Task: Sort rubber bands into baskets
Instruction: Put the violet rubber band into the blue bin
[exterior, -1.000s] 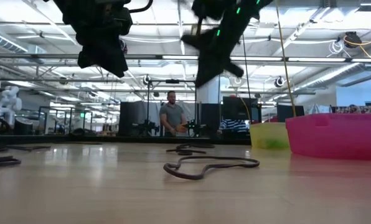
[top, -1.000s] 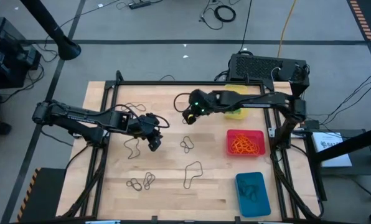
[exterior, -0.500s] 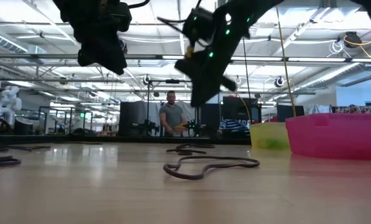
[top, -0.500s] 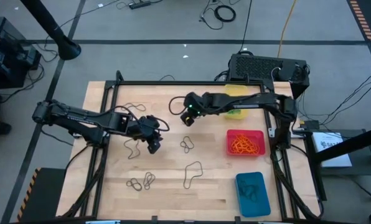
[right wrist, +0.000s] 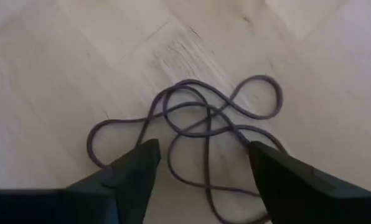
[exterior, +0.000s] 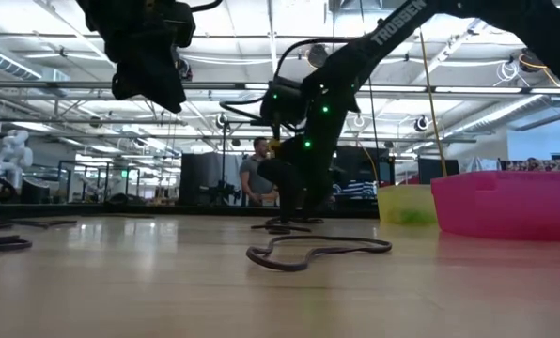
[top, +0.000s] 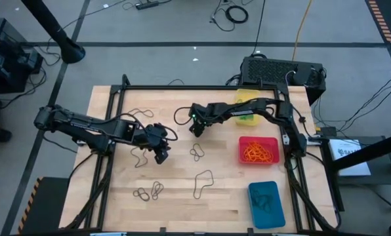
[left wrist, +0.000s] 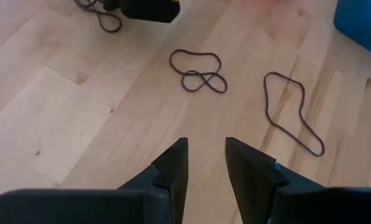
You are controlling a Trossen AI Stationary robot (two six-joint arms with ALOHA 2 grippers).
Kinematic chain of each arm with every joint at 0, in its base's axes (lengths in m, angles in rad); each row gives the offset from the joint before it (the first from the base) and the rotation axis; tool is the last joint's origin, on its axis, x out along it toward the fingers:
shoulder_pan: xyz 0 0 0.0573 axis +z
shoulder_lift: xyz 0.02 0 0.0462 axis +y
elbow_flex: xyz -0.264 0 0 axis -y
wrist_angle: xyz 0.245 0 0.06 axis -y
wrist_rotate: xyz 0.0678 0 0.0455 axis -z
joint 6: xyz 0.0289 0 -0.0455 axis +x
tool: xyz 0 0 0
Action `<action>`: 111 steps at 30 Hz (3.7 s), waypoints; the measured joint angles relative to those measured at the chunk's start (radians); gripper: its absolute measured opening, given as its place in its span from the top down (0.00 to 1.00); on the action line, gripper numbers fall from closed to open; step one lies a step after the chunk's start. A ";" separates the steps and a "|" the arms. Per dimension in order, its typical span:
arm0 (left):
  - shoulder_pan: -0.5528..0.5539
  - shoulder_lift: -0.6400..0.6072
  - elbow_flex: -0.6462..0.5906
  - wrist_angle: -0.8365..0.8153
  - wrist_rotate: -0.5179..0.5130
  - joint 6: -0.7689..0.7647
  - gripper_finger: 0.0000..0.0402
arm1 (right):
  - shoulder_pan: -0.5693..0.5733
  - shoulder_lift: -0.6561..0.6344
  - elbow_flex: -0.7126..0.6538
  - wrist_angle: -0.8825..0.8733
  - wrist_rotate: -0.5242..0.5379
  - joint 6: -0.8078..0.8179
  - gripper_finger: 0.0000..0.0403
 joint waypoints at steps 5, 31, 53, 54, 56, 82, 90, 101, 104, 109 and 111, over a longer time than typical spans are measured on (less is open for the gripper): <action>0.000 0.000 0.000 0.000 -0.001 -0.023 0.72 | -0.025 0.001 0.000 -0.030 -0.086 0.063 0.51; 0.003 0.000 0.000 0.011 -0.069 0.031 0.72 | -0.055 -0.517 -0.006 -0.083 -0.246 0.166 1.00; 0.002 0.000 0.000 0.020 -0.075 0.035 0.72 | -0.045 -0.548 -0.006 -0.112 -0.178 0.184 0.99; 0.002 0.000 0.000 0.019 -0.075 0.035 0.72 | -0.043 -0.548 -0.006 -0.109 -0.162 0.170 0.98; 0.002 0.000 0.000 0.020 -0.074 0.035 0.72 | -0.041 -0.549 -0.006 -0.109 -0.125 0.158 0.94; 0.002 0.000 0.000 0.004 -0.079 0.027 0.72 | -0.142 -0.187 -0.006 -0.198 -0.021 0.159 0.47; 0.006 0.000 0.000 0.003 -0.086 0.027 0.72 | -0.191 -0.142 -0.006 -0.202 -0.015 0.208 0.48; 0.010 0.000 0.000 0.006 -0.110 0.027 0.72 | -0.216 -0.074 -0.004 -0.198 -0.174 0.255 0.50; 0.010 0.000 0.000 0.005 -0.110 0.027 0.72 | -0.214 -0.074 -0.003 -0.233 -0.189 0.237 0.61; 0.008 0.000 0.000 0.001 -0.110 0.029 0.72 | -0.207 -0.095 -0.007 -0.286 -0.233 0.198 0.95; 0.008 0.000 0.000 0.000 -0.110 0.035 0.72 | -0.204 -0.119 -0.009 -0.281 -0.209 0.197 0.97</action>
